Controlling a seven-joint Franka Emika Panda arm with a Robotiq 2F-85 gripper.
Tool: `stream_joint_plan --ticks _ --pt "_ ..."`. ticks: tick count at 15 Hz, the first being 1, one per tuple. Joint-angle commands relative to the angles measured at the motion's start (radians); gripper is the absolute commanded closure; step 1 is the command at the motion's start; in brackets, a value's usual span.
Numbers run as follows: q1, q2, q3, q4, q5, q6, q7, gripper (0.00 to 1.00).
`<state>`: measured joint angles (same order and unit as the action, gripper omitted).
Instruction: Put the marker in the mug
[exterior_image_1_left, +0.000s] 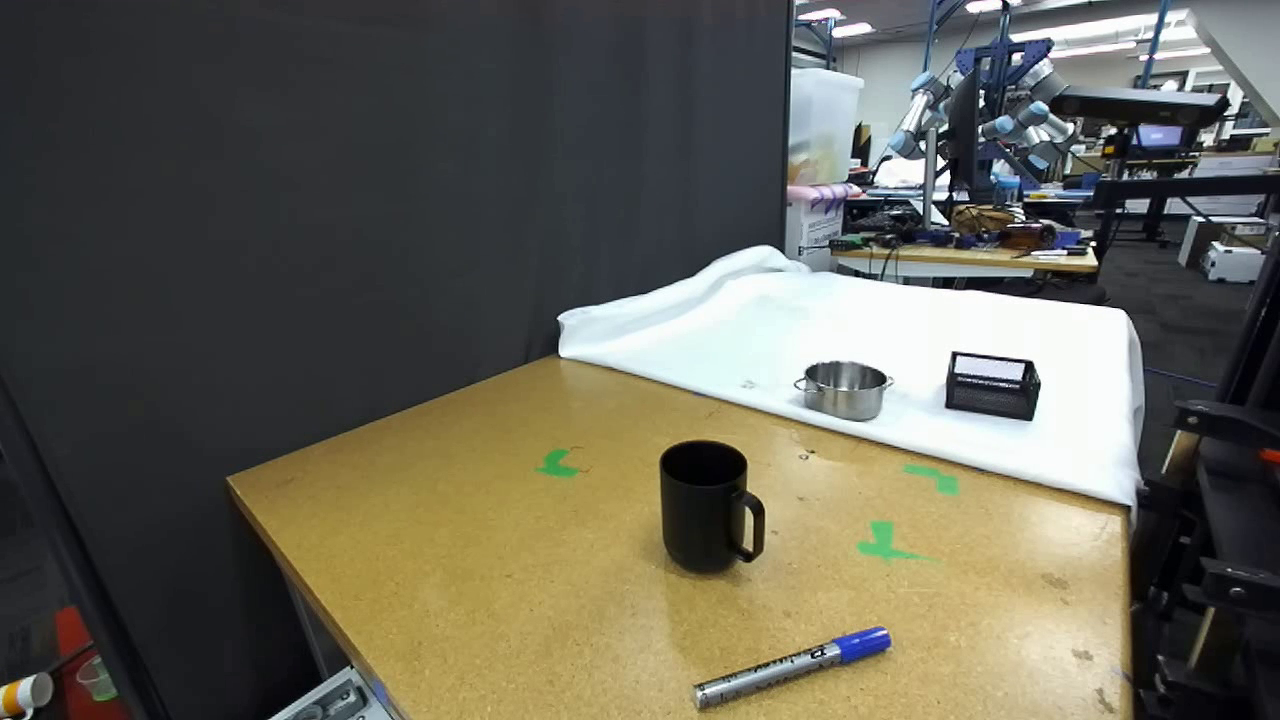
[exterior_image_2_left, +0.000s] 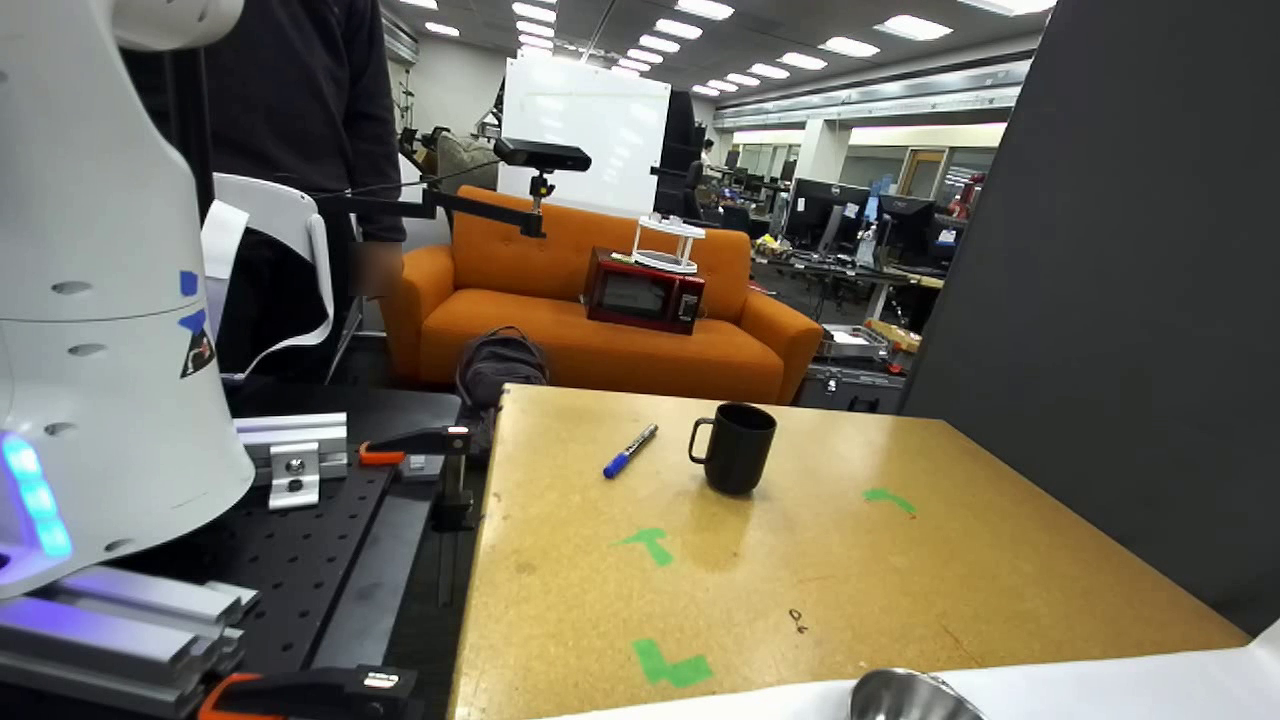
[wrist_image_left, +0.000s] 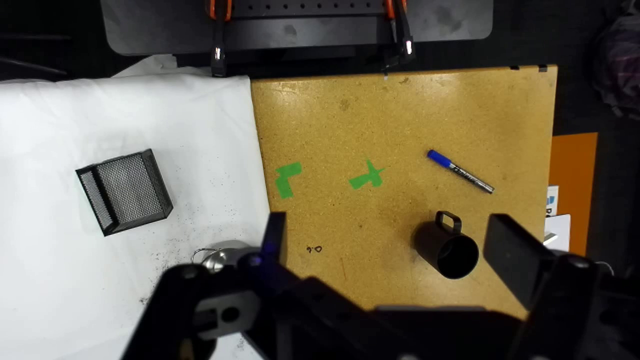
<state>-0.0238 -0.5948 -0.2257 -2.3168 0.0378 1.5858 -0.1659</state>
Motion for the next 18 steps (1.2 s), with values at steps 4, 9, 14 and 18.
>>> stream_joint_plan --ticks 4,9,14,18 --pt "-0.028 0.005 0.021 0.003 0.011 -0.003 -0.012 0.00" --pt "-0.028 0.005 0.021 0.003 0.011 -0.003 -0.012 0.00" --pt "-0.046 0.027 0.053 -0.040 0.146 0.047 0.182 0.00" --pt "-0.058 0.043 0.104 -0.155 0.274 0.194 0.355 0.00"
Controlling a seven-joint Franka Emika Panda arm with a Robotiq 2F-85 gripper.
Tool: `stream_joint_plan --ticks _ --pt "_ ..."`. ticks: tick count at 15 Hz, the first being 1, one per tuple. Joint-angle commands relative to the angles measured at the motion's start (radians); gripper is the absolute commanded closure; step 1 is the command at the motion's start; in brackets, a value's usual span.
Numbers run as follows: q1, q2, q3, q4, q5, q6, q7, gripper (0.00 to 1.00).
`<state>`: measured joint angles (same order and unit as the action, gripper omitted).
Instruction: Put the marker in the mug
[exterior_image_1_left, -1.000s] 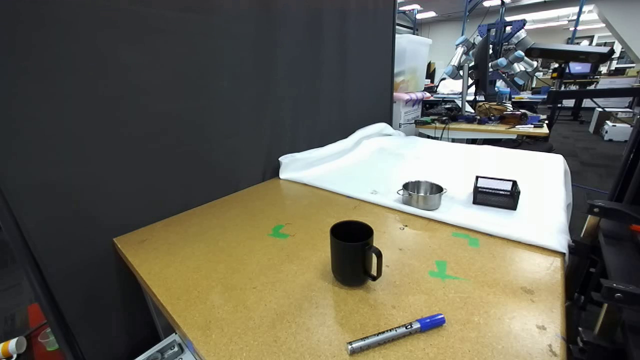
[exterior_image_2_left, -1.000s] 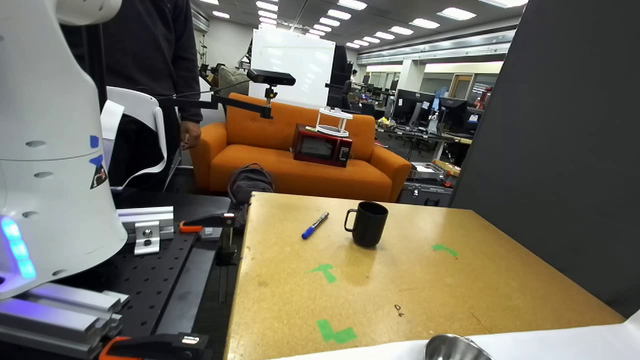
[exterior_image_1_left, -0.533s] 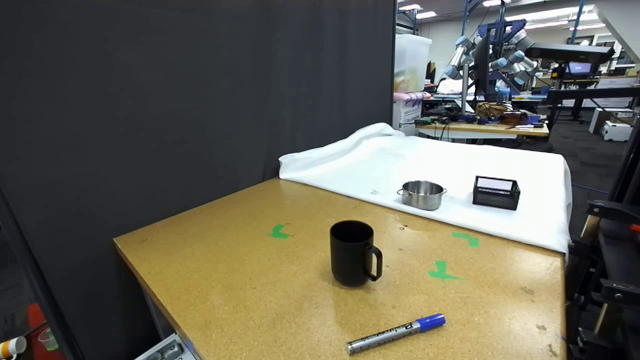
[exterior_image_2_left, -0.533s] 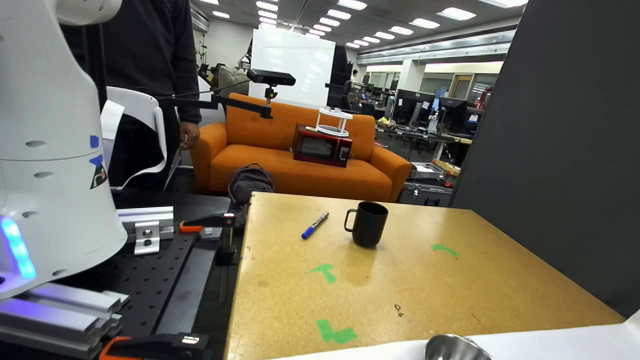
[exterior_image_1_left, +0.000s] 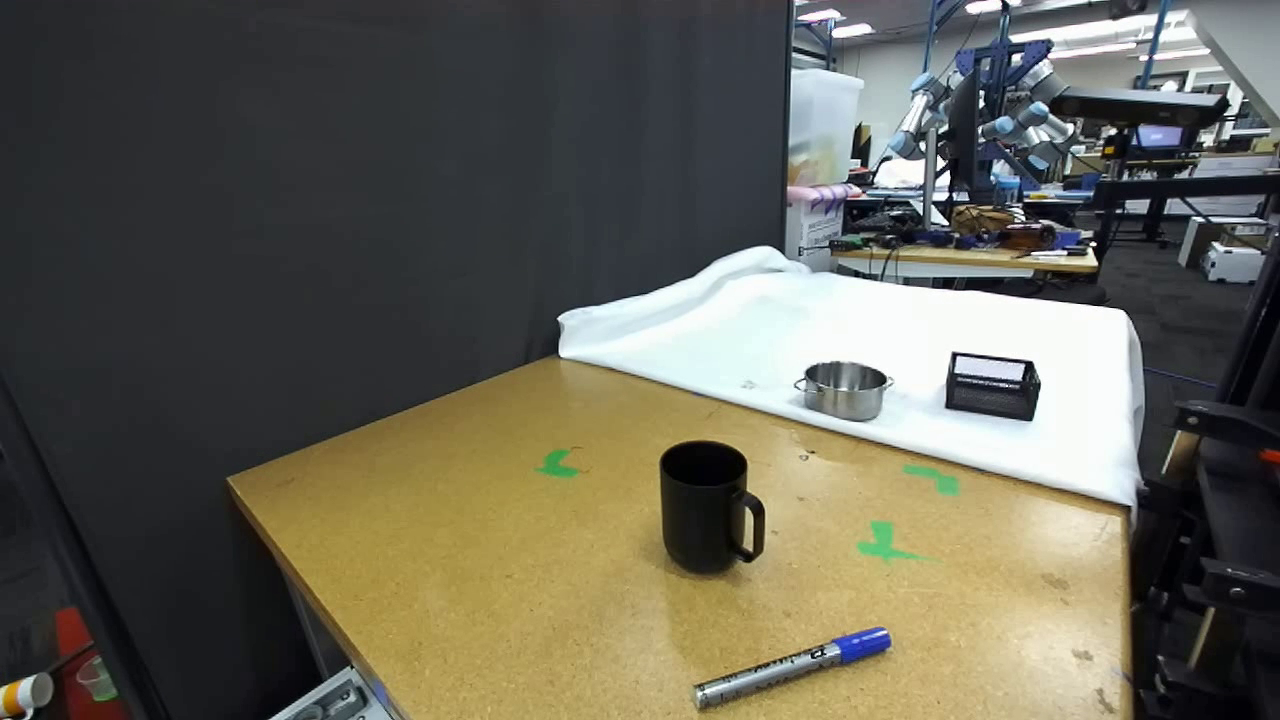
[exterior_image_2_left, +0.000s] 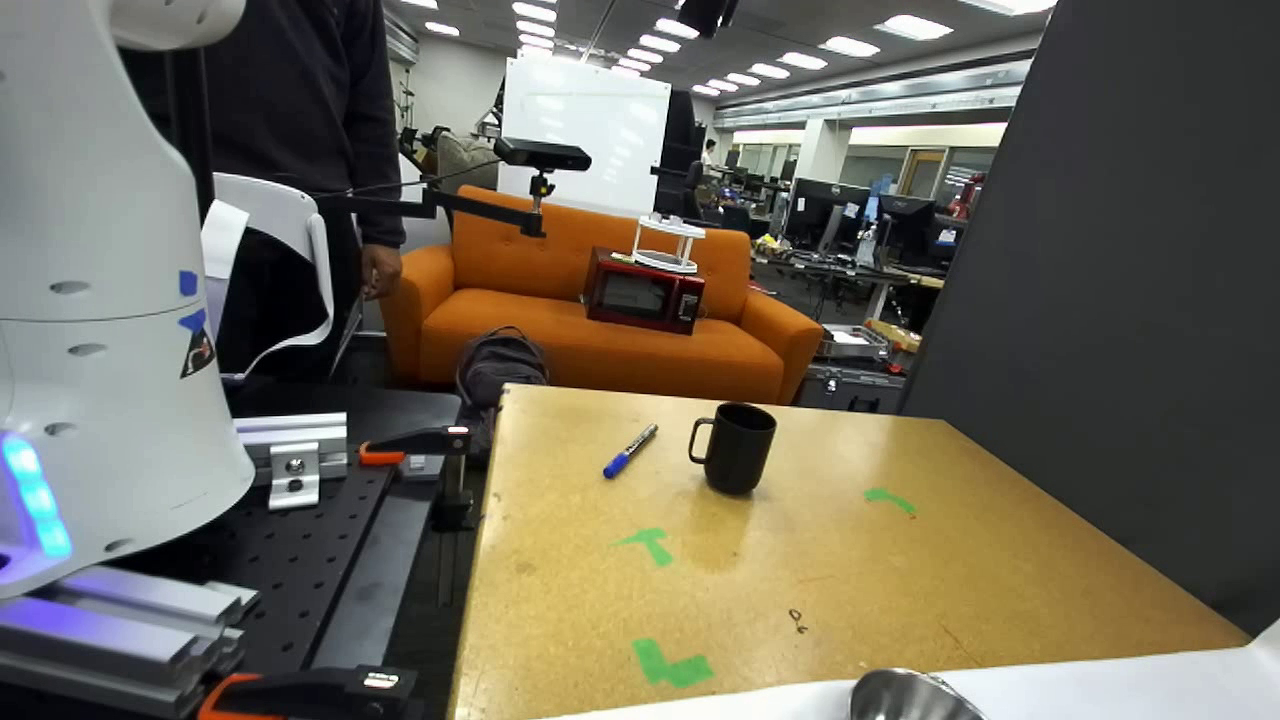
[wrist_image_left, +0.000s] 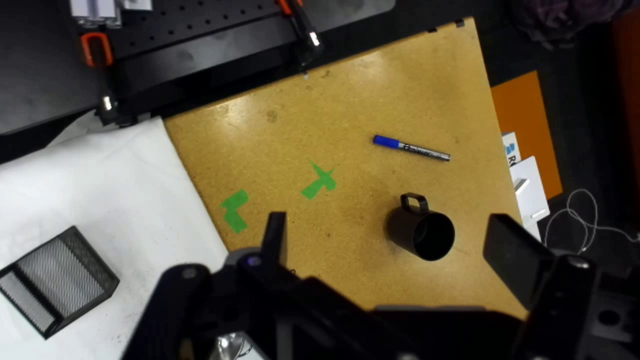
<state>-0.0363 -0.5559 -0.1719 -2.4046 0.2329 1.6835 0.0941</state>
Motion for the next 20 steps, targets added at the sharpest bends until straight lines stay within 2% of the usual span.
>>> stream_joint_plan --ticks 1,7,10,12,15,16,20 --pt "-0.046 0.005 0.064 -0.097 0.100 0.139 0.121 0.00" --pt "-0.033 0.035 0.185 -0.254 0.155 0.415 0.333 0.00" --pt "-0.034 0.084 0.239 -0.300 0.137 0.497 0.466 0.00" --pt "-0.028 0.126 0.250 -0.316 0.138 0.537 0.511 0.00" --pt "0.012 0.195 0.236 -0.302 0.158 0.556 0.459 0.00" --pt "0.019 0.216 0.247 -0.297 0.134 0.557 0.451 0.00" --pt "0.087 0.269 0.262 -0.290 0.128 0.578 0.289 0.00"
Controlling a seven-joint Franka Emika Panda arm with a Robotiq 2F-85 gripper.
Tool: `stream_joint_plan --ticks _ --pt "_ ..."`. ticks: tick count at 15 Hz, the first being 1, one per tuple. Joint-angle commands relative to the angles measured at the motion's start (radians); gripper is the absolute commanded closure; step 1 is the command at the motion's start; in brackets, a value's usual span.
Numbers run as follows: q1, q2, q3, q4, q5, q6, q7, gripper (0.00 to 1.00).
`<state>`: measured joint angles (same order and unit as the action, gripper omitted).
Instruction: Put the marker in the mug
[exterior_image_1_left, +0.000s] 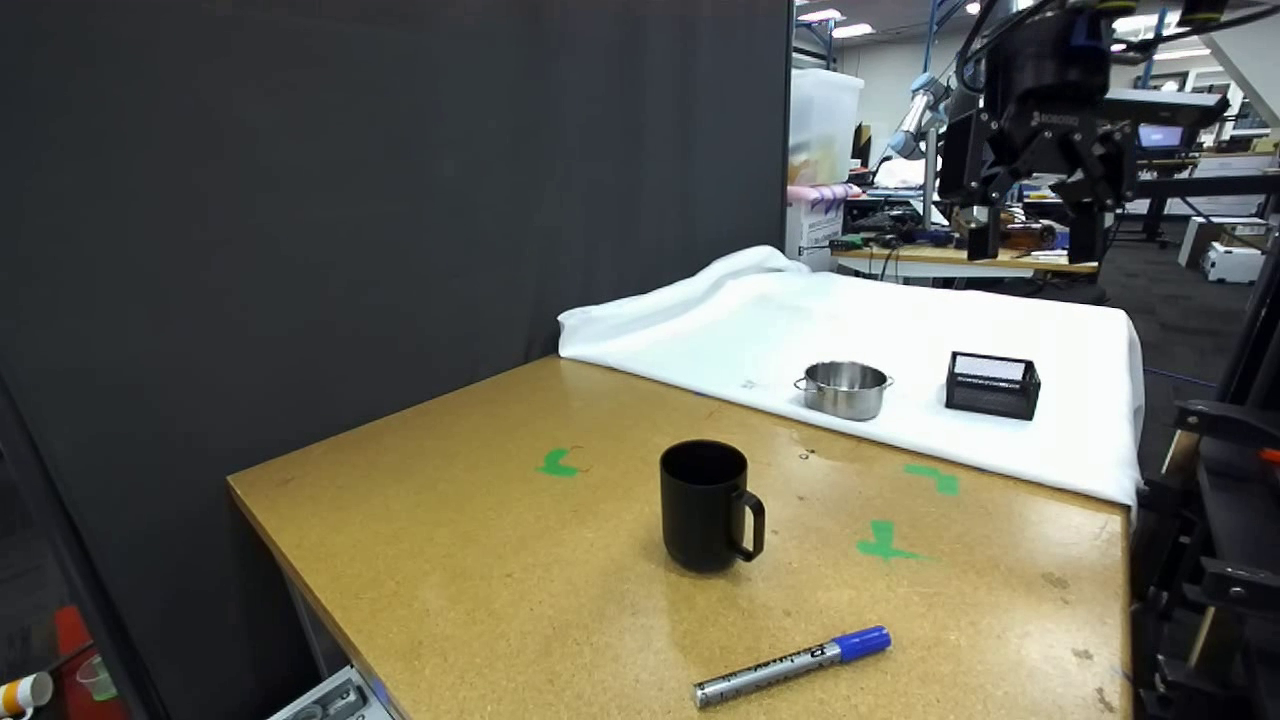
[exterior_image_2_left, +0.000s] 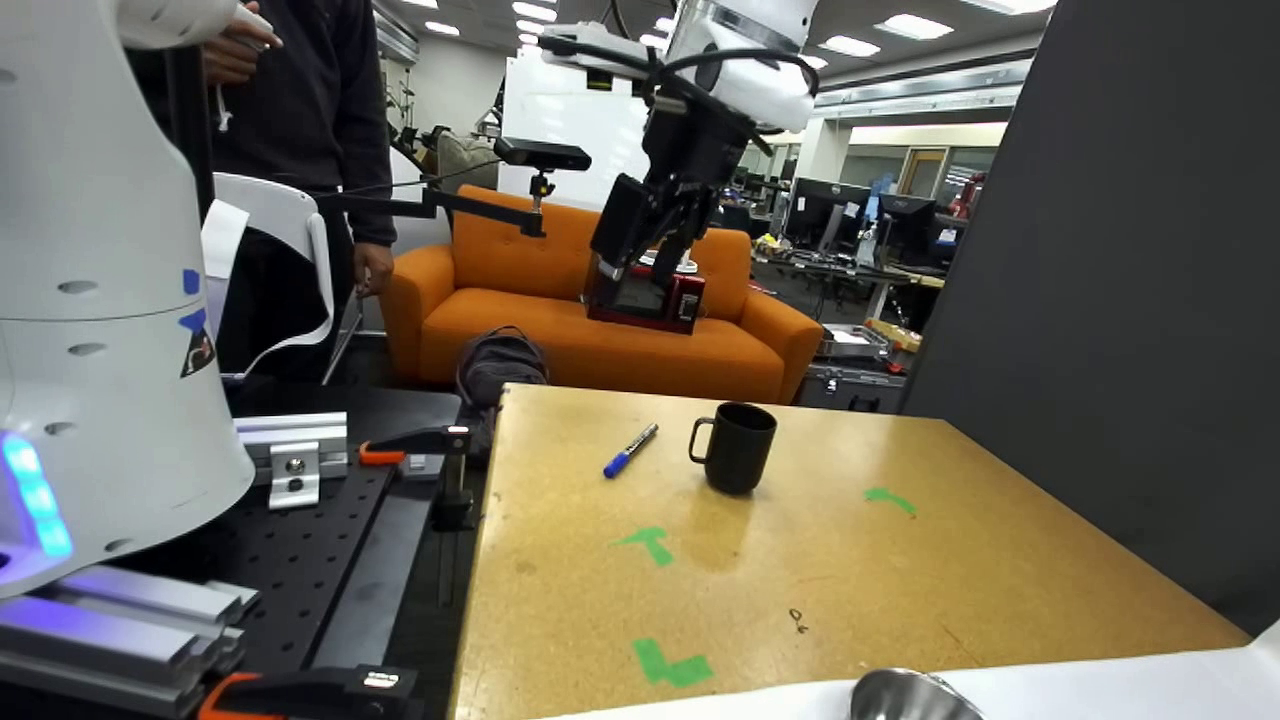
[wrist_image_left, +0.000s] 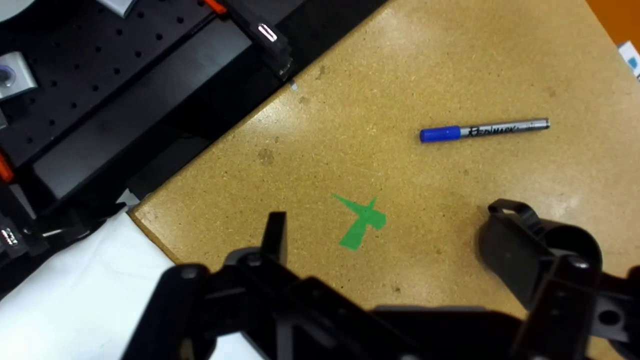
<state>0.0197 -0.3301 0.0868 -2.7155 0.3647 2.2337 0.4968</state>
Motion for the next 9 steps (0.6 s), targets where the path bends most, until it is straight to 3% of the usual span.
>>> stream_joint_plan --ticks 1,5,6,9 --pt "0.046 0.049 0.006 0.020 -0.002 0.044 -0.157 0.00" --pt "0.098 0.116 -0.017 0.072 0.025 0.026 -0.375 0.00" --pt "0.082 0.067 0.008 0.027 0.001 0.051 -0.268 0.00" --pt "0.084 0.074 0.008 0.031 0.001 0.050 -0.278 0.00"
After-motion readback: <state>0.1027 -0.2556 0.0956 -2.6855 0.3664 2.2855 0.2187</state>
